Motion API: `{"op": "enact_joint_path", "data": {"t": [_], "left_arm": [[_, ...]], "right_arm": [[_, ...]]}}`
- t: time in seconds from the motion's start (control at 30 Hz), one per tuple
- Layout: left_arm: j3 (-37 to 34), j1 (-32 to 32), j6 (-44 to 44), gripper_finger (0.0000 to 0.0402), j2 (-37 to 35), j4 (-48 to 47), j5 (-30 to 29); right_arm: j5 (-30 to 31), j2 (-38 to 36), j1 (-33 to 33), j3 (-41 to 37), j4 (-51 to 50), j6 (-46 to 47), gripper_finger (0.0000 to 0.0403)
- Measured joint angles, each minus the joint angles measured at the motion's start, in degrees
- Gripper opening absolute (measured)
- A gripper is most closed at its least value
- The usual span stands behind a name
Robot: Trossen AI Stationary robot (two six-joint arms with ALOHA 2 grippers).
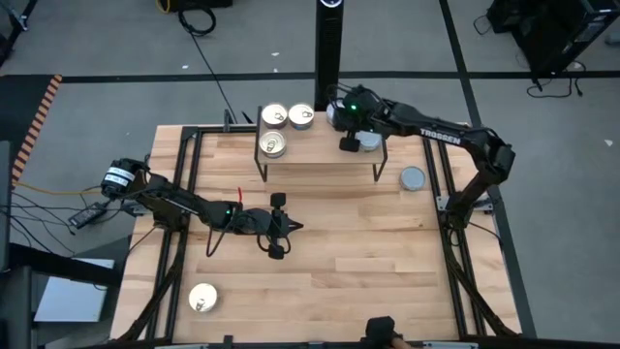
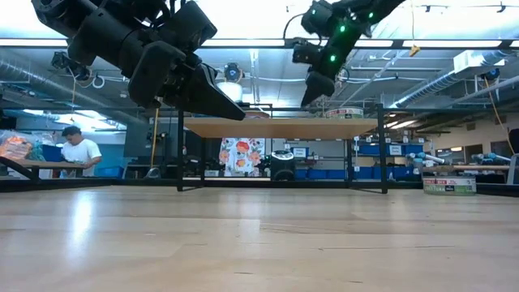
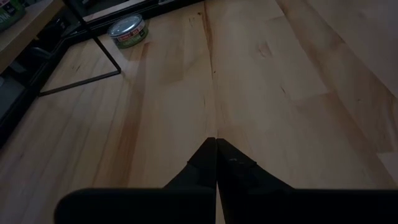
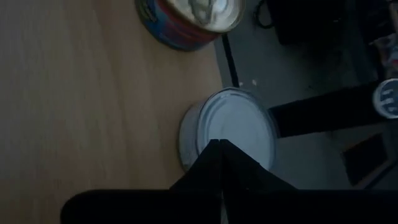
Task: Stack canned seafood by type on shelf
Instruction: Put the left green tuna can on the shelf, then put the blue tuna can on the shelf aligned with the other blue tuna can
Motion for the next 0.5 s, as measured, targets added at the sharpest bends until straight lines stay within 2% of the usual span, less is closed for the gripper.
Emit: {"op": "enact_joint_path", "data": {"t": [0.17,0.27,0.33,0.5], "left_arm": [[0.00,0.00,-0.02,0.0006,0.00,-0.07,-0.01],[0.00,-0.10,-0.02,0.0006,0.00,0.11,-0.01],[0.00,-0.28,-0.03,0.0006,0.00,-0.06,-0.02],[0.92,-1.73,0.89,0.0006,-0.07,-2.19,-0.02]], "right_arm": [[0.04,-4.56,2.75,0.00,-4.35,2.75,0.0003],[-5.81,-7.67,4.35,-1.63,-4.58,6.05,0.0002],[-9.16,-9.65,5.75,-5.12,-2.26,6.95,0.0002],[-9.64,-15.25,10.96,-16.23,6.41,11.75,0.0002]]}}
